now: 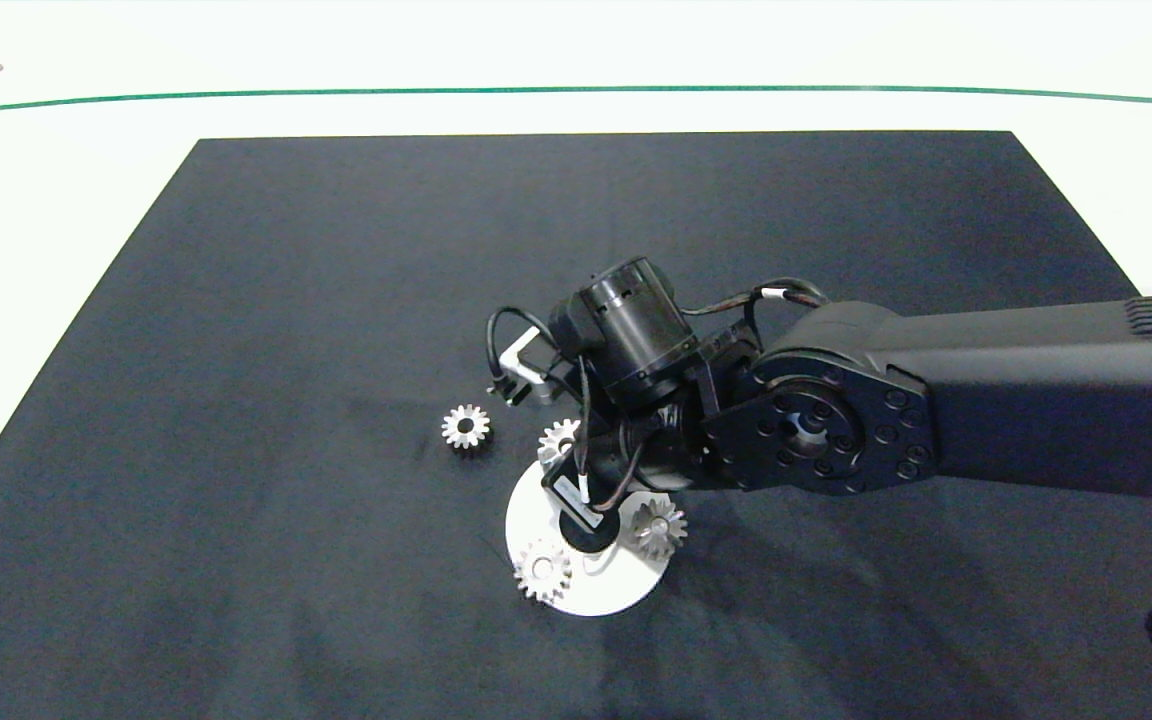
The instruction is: Remove an incorrectly installed larger gear and replace it with the correct smaller gear
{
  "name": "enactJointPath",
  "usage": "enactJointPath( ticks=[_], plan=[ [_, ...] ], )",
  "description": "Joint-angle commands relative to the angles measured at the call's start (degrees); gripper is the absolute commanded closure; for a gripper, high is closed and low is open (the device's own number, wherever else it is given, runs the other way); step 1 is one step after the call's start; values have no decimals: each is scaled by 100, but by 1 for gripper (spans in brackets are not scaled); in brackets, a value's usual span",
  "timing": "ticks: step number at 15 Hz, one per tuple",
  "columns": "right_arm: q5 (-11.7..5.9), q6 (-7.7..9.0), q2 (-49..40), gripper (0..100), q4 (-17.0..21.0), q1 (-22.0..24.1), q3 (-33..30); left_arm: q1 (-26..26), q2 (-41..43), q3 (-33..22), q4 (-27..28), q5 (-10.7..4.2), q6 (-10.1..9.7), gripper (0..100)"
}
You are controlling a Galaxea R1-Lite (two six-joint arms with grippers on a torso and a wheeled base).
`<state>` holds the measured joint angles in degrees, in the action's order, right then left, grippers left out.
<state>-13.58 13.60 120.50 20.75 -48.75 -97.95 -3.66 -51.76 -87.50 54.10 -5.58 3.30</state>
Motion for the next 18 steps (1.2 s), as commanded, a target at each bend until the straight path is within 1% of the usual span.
enactJointPath(
  ticks=[1,4,6,8,10,12,14,15,16,18],
  plan=[
    [-13,11,-45,48,17,23,13,-3,8,14,30,-4,39,0],
    [-22,11,-45,54,17,15,22,-3,52,23,30,-4,65,0],
    [-22,19,-71,57,26,15,57,-3,114,32,30,-4,162,0],
    [-22,11,-159,62,17,6,66,-3,131,32,30,5,162,0],
    [-22,11,-335,66,17,-12,66,5,131,49,30,5,162,0],
    [5,2,-642,69,17,-29,215,5,140,58,30,-4,171,0],
    [-13,2,-959,69,17,-20,444,-3,140,58,30,-4,179,0],
    [-22,2,-1143,69,17,32,611,-3,166,76,30,5,206,0],
    [-22,2,-1310,69,17,182,839,-3,175,76,30,-4,215,0],
    [-13,-16,-1644,69,8,630,1305,-3,175,76,30,-4,206,0]
  ],
)
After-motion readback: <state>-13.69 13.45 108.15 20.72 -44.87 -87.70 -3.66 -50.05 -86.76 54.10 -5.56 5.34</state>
